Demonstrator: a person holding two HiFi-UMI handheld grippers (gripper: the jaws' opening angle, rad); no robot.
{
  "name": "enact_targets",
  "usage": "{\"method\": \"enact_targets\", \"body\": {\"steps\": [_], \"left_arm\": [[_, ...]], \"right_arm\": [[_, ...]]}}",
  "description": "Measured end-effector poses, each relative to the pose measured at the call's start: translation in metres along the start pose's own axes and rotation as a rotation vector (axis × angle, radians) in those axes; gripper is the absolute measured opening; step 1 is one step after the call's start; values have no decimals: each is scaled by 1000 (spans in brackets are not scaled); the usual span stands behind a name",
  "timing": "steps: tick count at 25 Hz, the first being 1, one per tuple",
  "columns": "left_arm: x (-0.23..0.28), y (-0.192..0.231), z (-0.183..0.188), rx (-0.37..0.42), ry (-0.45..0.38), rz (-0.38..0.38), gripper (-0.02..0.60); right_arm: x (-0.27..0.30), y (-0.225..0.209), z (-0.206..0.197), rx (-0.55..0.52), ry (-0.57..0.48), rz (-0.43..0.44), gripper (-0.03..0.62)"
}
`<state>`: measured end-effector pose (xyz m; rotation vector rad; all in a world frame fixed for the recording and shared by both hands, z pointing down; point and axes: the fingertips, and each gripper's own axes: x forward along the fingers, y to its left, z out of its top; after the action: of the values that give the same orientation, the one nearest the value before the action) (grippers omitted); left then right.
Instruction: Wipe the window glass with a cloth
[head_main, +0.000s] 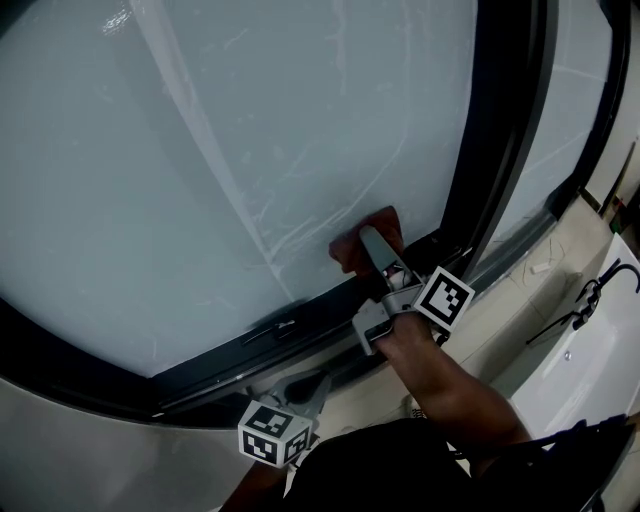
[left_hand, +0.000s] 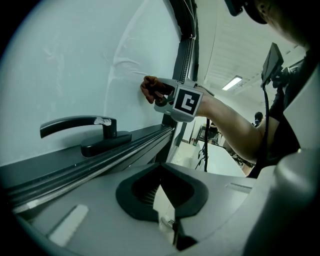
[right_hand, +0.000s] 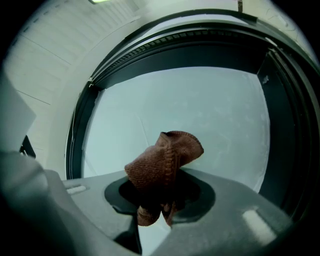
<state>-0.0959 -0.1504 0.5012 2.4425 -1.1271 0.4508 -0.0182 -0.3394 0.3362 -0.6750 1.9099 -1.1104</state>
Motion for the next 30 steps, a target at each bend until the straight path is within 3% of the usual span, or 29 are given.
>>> {"method": "enact_targets", "body": {"steps": [30], "left_arm": [[-7, 4, 2, -2, -23, 3, 17]], "right_arm": [[42, 108, 38, -82, -48, 208, 109]]}}
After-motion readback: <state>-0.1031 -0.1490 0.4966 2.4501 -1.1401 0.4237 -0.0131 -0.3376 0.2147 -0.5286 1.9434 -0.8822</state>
